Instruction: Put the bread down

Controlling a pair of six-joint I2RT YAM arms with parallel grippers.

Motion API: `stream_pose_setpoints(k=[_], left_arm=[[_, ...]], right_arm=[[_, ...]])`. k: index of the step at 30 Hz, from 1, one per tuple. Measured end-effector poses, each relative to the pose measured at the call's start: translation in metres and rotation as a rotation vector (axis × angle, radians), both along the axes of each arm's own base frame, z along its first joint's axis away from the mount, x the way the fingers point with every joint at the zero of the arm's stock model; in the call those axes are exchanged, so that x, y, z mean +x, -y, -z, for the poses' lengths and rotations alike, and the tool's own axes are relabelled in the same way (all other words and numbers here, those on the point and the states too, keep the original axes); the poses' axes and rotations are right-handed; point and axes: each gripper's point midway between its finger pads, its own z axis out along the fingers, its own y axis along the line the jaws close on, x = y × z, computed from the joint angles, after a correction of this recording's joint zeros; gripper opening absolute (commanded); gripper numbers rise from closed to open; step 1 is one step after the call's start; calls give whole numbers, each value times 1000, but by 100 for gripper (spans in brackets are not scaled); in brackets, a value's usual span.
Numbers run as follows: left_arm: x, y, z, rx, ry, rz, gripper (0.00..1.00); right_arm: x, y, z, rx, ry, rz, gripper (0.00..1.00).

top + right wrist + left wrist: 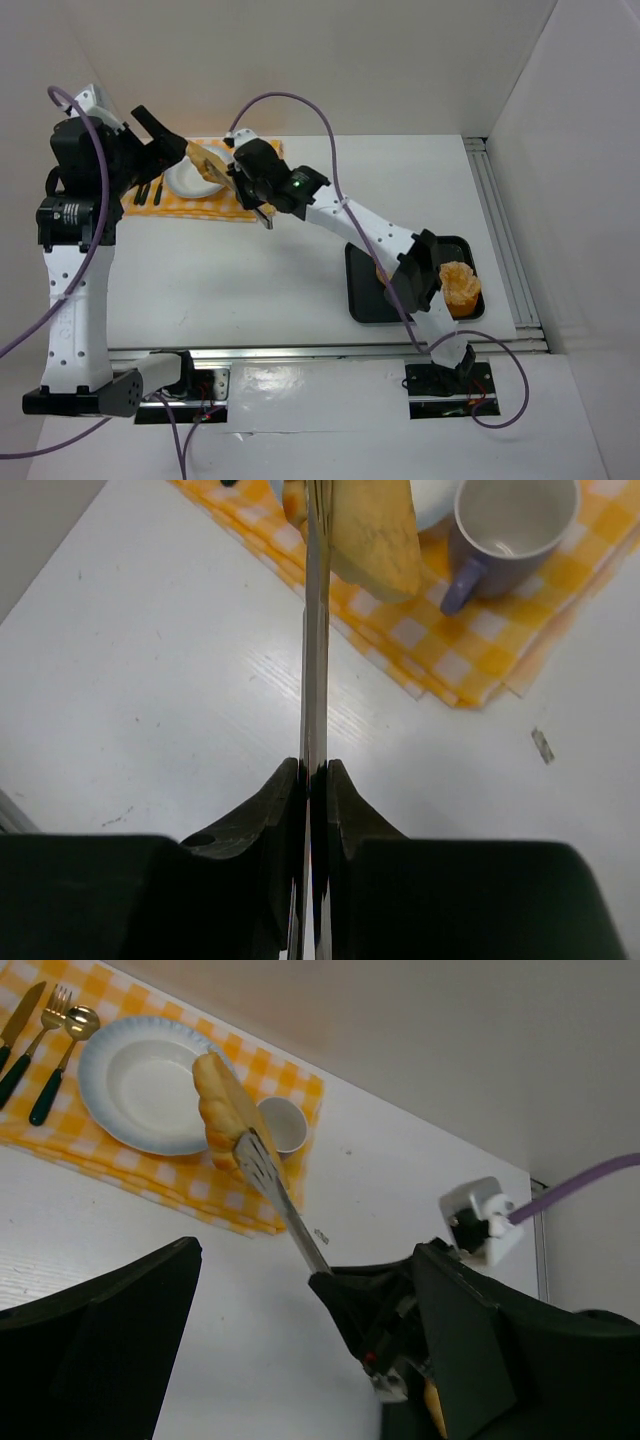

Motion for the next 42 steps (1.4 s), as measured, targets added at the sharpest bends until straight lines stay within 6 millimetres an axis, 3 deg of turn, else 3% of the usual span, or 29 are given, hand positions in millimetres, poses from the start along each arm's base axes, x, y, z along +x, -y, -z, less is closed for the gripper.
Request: stream_pose_setpoints(k=[8, 14, 20, 23, 26, 36, 39, 42], left_arm=[[-18, -4, -14, -24, 49, -24, 100], [-20, -3, -13, -25, 43, -17, 100], [-28, -3, -17, -18, 59, -16, 100], [-33, -2, -20, -16, 68, -16, 100], [-35, -2, -22, -15, 75, -16, 100], [-36, -3, -18, -14, 60, -18, 100], [-38, -5, -18, -9, 58, -24, 100], [-41, -7, -23, 8, 67, -28, 100]], right_arm=[[49, -50, 26, 119, 120, -49, 0], [89, -82, 64, 198, 191, -53, 2], [105, -94, 121, 190, 162, -57, 17], [104, -96, 131, 194, 138, -60, 39], [106, -99, 123, 232, 152, -62, 52], [103, -105, 95, 292, 185, -94, 51], [96, -98, 70, 295, 187, -96, 51], [85, -79, 33, 281, 184, -76, 51]])
